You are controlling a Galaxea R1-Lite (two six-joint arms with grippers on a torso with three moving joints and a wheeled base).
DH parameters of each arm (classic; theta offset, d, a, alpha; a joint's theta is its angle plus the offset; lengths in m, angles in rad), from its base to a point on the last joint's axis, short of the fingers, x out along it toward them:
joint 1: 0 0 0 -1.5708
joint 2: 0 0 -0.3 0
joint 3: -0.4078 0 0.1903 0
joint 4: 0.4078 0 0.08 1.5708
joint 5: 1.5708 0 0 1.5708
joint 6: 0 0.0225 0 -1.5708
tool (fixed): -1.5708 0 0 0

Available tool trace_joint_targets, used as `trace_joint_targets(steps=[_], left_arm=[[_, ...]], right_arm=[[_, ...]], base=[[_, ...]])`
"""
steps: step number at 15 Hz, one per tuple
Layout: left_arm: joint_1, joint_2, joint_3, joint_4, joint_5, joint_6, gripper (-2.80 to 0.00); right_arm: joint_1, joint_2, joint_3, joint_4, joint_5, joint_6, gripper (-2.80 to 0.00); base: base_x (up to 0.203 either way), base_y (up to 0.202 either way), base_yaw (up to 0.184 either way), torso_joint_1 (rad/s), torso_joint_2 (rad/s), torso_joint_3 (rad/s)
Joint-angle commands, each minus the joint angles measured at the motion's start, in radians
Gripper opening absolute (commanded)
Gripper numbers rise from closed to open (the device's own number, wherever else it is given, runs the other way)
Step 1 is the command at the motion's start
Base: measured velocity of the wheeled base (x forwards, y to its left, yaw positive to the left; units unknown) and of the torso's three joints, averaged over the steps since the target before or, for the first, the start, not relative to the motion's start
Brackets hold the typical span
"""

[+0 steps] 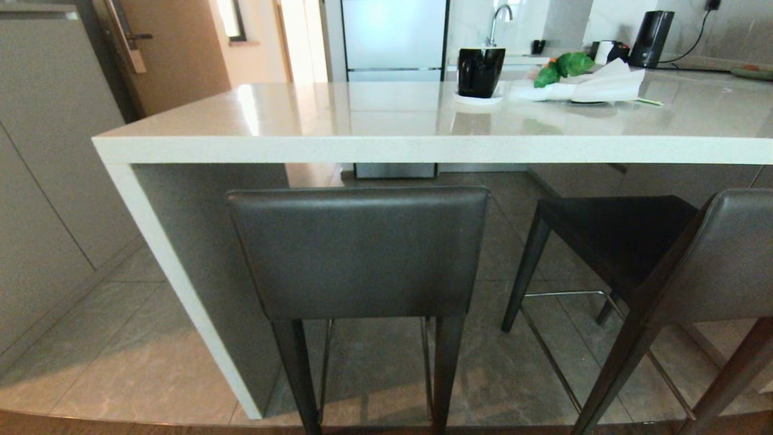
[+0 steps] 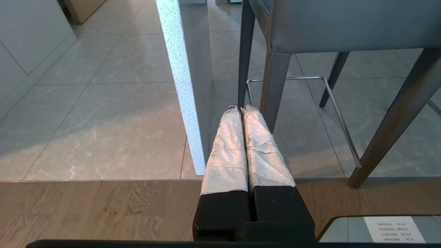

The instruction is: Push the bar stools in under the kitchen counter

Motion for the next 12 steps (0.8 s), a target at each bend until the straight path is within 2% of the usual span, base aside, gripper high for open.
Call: trace_joint_targets(steps=[1,2,5,12], left_arm=[[-0.001,0.0,0.001,0.002,0.0,-0.005,-2.8],[-0.001,0.0,0.0,0.0,0.002,-0.013,-2.8],[-0.001,0.0,0.001,-0.002,0.029,-0.049,-2.8],[-0.001,0.0,0.001,-0.002,0.032,-0.051,-2.8]], right_arm=[[0.0,0.002,0.0,-0.006,-0.011,0.058,-2.8],[0.0,0.002,0.0,-0.009,-0.018,0.081,-2.8],[0.0,0.002,0.0,-0.009,-0.018,0.081,-2.8],[0.0,0.002,0.0,-0.009,-0.018,0.081,-2.8]], base=[[0.0,0.0,0.0,0.0,0.0,0.0],[0.0,0.0,0.0,0.0,0.0,0.0],[0.0,0.0,0.0,0.0,0.0,0.0],[0.0,0.0,0.0,0.0,0.0,0.0]])
